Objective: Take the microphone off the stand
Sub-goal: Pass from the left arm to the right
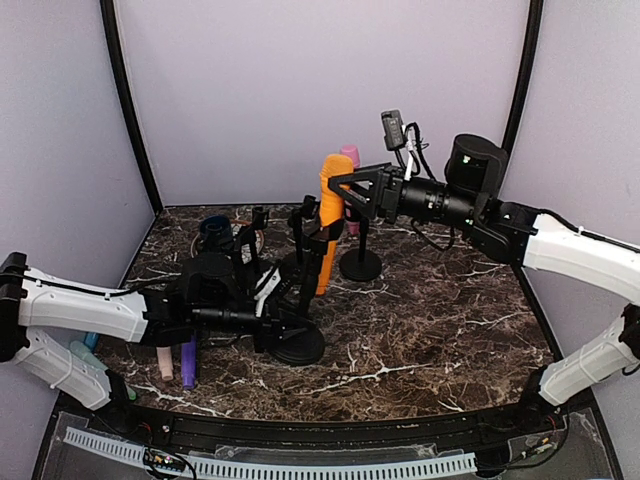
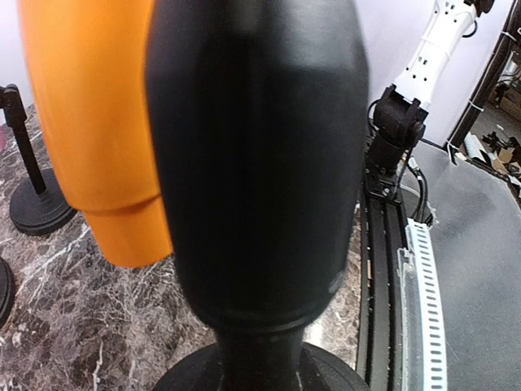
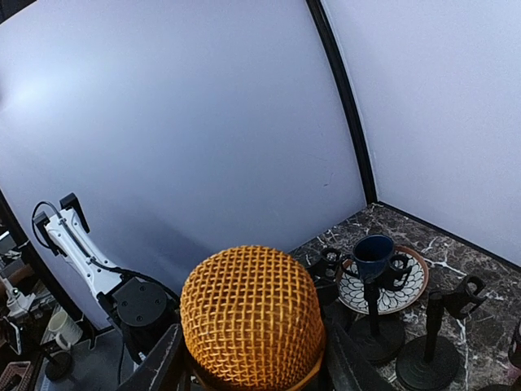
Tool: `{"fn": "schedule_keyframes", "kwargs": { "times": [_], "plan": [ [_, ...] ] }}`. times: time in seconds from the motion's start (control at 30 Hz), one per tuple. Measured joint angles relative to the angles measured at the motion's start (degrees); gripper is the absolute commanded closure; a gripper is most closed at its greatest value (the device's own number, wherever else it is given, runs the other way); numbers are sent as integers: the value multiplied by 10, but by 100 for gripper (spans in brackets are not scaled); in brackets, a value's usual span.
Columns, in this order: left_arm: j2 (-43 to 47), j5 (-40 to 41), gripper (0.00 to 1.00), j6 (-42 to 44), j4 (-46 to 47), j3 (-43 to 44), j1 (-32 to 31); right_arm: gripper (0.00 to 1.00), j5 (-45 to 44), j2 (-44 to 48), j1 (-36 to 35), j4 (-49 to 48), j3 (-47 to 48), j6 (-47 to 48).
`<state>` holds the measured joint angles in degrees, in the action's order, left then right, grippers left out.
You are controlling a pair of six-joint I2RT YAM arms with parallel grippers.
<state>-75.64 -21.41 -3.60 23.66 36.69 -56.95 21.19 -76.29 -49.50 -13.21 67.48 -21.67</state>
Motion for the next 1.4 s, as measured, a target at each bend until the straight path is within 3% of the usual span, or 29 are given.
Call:
{"fn": "schedule_keyframes", "kwargs": {
  "times": [0.3, 0.5, 0.73, 0.83, 0.9, 1.13, 1.4],
  "plan": [
    [-110, 56, 100, 31, 93, 2, 2, 68, -104, 12, -16, 4, -48, 32],
    [-183, 73, 90, 36, 171, 2, 2, 68, -194, 13, -46, -3, -76, 54],
    [-234, 104, 67, 49, 218, 2, 2, 68, -261, 5, -64, -4, -96, 57],
    [-242, 112, 52, 60, 230, 2, 1, 68, -280, -12, -86, -6, -98, 60],
    [-246, 123, 44, 62, 232, -2, 1, 69, -292, -18, -91, -9, -98, 62],
    [-238, 161, 30, 58, 255, -35, -1, 69, -333, -35, -116, -29, -97, 62],
    [-103, 177, 20, 24, 167, -82, -1, 64, -352, -24, -136, -55, -111, 44]
  ]
}}
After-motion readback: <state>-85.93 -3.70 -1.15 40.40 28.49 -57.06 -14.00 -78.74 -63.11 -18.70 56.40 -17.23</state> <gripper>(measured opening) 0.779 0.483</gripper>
